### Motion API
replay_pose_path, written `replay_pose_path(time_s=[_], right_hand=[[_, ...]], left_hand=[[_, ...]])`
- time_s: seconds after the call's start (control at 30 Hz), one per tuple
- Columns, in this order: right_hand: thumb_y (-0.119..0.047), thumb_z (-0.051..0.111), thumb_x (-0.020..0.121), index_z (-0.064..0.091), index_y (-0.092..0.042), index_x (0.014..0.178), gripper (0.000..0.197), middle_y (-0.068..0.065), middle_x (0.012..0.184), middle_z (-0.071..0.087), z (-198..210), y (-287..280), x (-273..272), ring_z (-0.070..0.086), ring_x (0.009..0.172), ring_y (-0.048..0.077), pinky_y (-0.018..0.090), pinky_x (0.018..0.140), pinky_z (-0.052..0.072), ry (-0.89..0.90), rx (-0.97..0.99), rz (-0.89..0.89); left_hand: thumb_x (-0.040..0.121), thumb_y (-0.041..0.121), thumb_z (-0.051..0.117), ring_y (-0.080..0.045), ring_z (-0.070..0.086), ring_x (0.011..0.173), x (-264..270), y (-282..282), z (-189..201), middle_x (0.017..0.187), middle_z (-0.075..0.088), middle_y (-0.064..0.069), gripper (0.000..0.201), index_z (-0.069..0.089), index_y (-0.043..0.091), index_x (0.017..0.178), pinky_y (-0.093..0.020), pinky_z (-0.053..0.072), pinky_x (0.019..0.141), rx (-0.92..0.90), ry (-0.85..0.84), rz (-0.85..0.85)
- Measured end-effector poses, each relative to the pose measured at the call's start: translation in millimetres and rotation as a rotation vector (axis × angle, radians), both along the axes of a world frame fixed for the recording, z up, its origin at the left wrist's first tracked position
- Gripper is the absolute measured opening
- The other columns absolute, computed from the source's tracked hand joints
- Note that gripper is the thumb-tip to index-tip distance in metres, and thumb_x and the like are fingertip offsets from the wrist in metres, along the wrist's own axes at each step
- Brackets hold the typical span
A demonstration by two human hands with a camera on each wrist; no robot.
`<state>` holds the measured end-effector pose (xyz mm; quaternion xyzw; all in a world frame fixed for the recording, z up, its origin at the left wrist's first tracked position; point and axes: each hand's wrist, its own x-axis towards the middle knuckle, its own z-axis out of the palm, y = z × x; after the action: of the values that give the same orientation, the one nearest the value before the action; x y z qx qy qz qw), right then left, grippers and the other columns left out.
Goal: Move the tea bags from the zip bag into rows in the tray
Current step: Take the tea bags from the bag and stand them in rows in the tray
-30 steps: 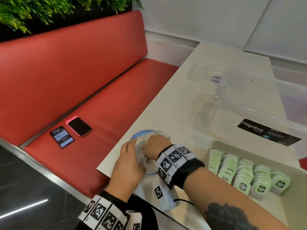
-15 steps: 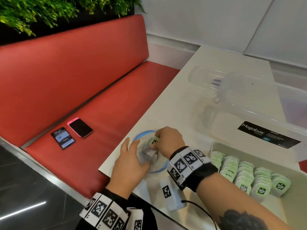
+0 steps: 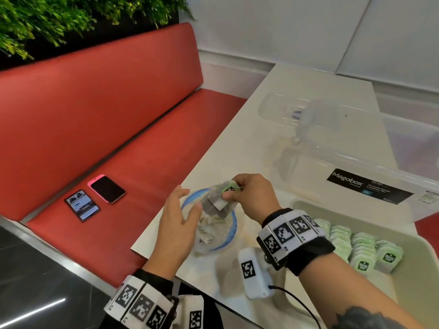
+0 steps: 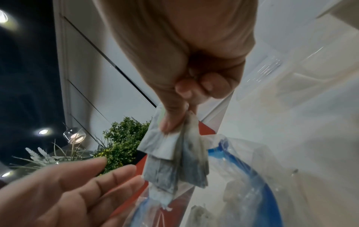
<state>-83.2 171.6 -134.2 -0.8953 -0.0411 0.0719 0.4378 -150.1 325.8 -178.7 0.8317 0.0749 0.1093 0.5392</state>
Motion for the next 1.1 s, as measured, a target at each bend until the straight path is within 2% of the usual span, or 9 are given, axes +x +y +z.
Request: replay_pose_path(time_s=[0.13,0.2,0.33,0.43,0.5,0.63,0.83,0.9,1.1], right_hand=[[-0.017,0.076,0.075,0.066,0.002,0.08,0.022,0.02,0.08,0.067,-0.2,-2.9,2.1,0.05,0.065,0.019,0.037,0.065,0.046,0.008,0.015,-0.005],[-0.017,0.076,0.075,0.066,0.001,0.08,0.021,0.018,0.075,0.066,5.2,-4.6,1.3,0.05,0.059,0.016,0.039,0.062,0.045,0.036,0.066,-0.002],[-0.01,0.074,0.078,0.062,-0.008,0.069,0.015,0.0,0.057,0.054,34.8,-11.1,-8.6,0.038,0.033,0.001,0.016,0.042,0.032,0.107,0.299,0.048],[-0.009,0.074,0.078,0.063,-0.01,0.071,0.013,0.001,0.056,0.052,61.3,-19.7,-22.3,0.032,0.031,0.002,0.016,0.036,0.027,0.133,0.389,0.123],[-0.01,0.074,0.078,0.067,-0.005,0.078,0.009,0.0,0.055,0.053,70.1,-28.6,-31.5,0.032,0.032,0.002,0.016,0.036,0.027,0.114,0.36,0.145],[-0.019,0.079,0.073,0.063,-0.014,0.082,0.02,-0.001,0.059,0.061,67.2,-56.9,-46.2,0.042,0.031,0.002,0.014,0.037,0.032,-0.007,0.196,0.023],[-0.03,0.066,0.084,0.059,-0.027,0.075,0.012,-0.002,0.069,0.065,56.6,-116.2,-74.2,0.053,0.046,0.005,0.025,0.053,0.042,-0.138,-0.002,-0.121],[-0.027,0.068,0.084,0.059,-0.03,0.07,0.017,-0.009,0.065,0.06,57.9,-137.4,-80.6,0.052,0.048,0.0,0.02,0.054,0.041,-0.13,0.003,-0.161],[-0.018,0.073,0.08,0.067,-0.02,0.072,0.01,-0.009,0.055,0.06,81.2,-200.6,-89.7,0.052,0.044,0.004,0.014,0.047,0.044,-0.098,0.037,-0.204]], left_hand=[[0.094,0.032,0.051,-0.004,0.037,0.13,0.5,-0.3,7.1,0.138,0.042,0.011,0.037,0.041,0.027,0.128,-0.027,0.03,0.109,-0.19,-0.063,0.056],[0.092,0.037,0.052,-0.006,0.036,0.133,-1.1,-2.1,16.3,0.14,0.042,0.008,0.046,0.04,0.022,0.133,-0.028,0.031,0.11,-0.266,-0.115,0.09],[0.074,0.056,0.058,0.0,0.031,0.136,-3.9,-4.2,44.0,0.146,0.035,0.013,0.068,0.034,0.033,0.133,-0.02,0.032,0.104,-0.436,-0.184,0.041],[0.048,0.073,0.072,-0.002,0.048,0.125,-8.5,-14.6,64.6,0.138,0.046,0.019,0.092,0.04,0.044,0.129,-0.04,0.047,0.096,-0.696,-0.023,-0.138],[0.039,0.063,0.083,-0.018,0.062,0.112,-10.3,-27.3,71.4,0.129,0.059,0.009,0.102,0.048,0.034,0.13,-0.047,0.056,0.077,-0.945,0.136,-0.309],[0.041,0.043,0.091,-0.022,0.067,0.102,-9.7,-59.2,65.8,0.124,0.063,-0.002,0.087,0.062,0.026,0.121,-0.034,0.057,0.06,-1.045,0.288,-0.463],[0.04,0.042,0.092,-0.018,0.069,0.097,-12.0,-108.8,49.7,0.121,0.065,-0.003,0.077,0.067,0.027,0.111,-0.029,0.057,0.057,-1.056,0.405,-0.557],[0.041,0.042,0.092,-0.02,0.068,0.101,-14.1,-125.2,48.8,0.12,0.066,-0.001,0.076,0.067,0.026,0.111,-0.029,0.057,0.057,-1.065,0.431,-0.606],[0.042,0.045,0.09,-0.021,0.069,0.096,-21.0,-163.4,35.7,0.117,0.067,-0.005,0.076,0.065,0.022,0.11,-0.032,0.057,0.059,-1.029,0.475,-0.625]])
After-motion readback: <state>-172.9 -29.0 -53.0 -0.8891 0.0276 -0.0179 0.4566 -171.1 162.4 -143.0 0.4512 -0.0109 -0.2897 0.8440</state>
